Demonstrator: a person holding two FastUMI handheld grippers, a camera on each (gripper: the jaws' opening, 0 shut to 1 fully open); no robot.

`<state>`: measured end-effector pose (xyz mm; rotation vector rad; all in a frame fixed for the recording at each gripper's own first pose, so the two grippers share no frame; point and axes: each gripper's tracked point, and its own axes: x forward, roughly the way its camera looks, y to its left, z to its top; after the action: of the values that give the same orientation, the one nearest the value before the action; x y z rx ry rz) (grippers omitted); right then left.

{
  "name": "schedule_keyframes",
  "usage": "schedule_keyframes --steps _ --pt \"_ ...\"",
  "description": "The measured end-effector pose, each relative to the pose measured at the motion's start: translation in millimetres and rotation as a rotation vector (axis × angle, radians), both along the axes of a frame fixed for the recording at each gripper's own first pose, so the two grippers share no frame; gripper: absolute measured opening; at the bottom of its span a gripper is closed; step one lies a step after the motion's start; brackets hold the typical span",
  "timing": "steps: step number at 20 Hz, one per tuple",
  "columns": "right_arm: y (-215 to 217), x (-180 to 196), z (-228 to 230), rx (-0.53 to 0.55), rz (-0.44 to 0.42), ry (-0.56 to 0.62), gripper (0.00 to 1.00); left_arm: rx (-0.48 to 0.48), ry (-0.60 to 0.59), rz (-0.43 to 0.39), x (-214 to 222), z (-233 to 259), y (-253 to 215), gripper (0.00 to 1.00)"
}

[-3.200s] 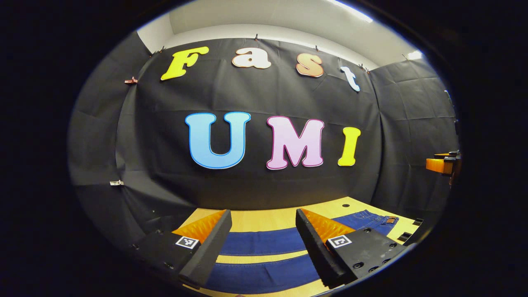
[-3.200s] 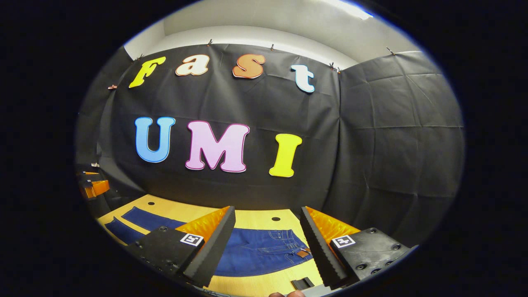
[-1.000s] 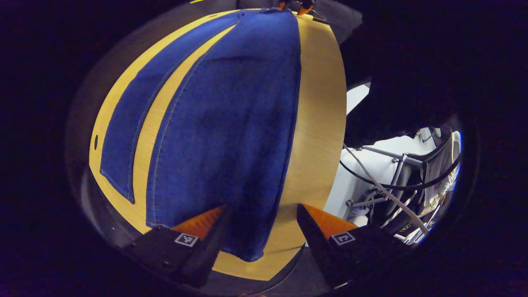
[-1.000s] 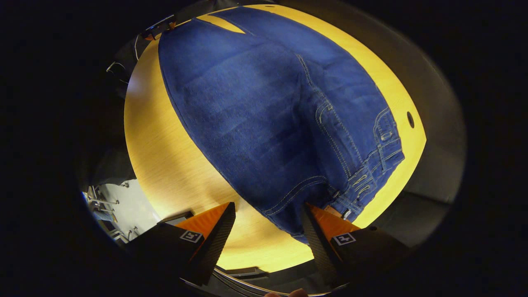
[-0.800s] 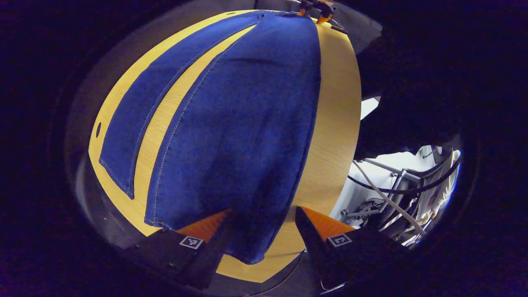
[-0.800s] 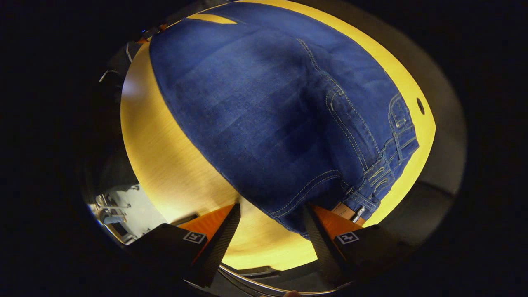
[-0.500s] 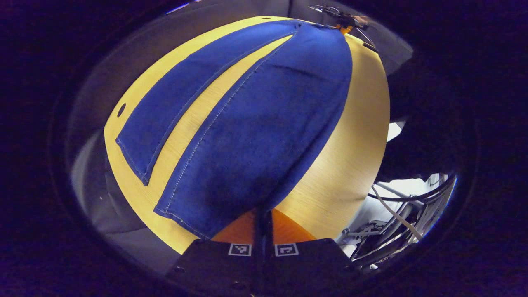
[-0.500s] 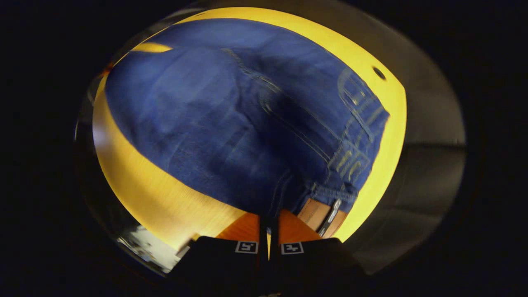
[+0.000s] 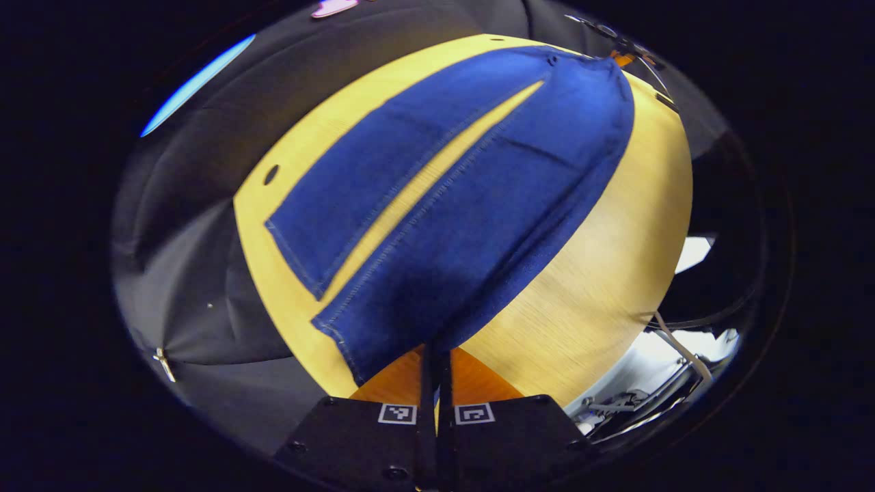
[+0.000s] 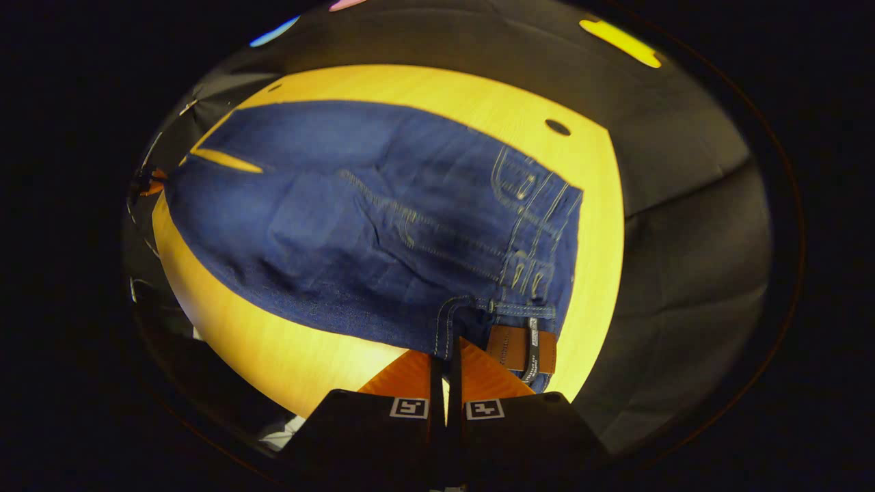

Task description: Grasp the waist and the cuffs of the jeans and fold them to make the two legs overlap; first hold the waist and fold one-third of the jeans toward the cuffs, then hold the cuffs and fold the remaining one-third in the same direction to finish folding.

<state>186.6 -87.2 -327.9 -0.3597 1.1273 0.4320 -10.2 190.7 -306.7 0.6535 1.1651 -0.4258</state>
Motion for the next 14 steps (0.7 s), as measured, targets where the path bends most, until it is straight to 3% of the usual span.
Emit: schedule_keyframes --steps 6,8,11,14 --pt "28 94 57 0.09 -0.109 -0.224 0.05 -0.057 -0.169 0.235 97 56 27 0.06" --pt "37 134 49 0.094 -0.17 -0.256 0.05 -0.044 -0.186 0.257 138 60 36 0.06" --pt "52 199 34 0.033 -0.195 -0.312 0.05 -0.003 -0.21 0.277 200 50 39 0.06" --pt "70 235 -4 0.019 -0.235 -0.303 0.05 -0.007 -0.192 0.343 242 22 38 0.07"
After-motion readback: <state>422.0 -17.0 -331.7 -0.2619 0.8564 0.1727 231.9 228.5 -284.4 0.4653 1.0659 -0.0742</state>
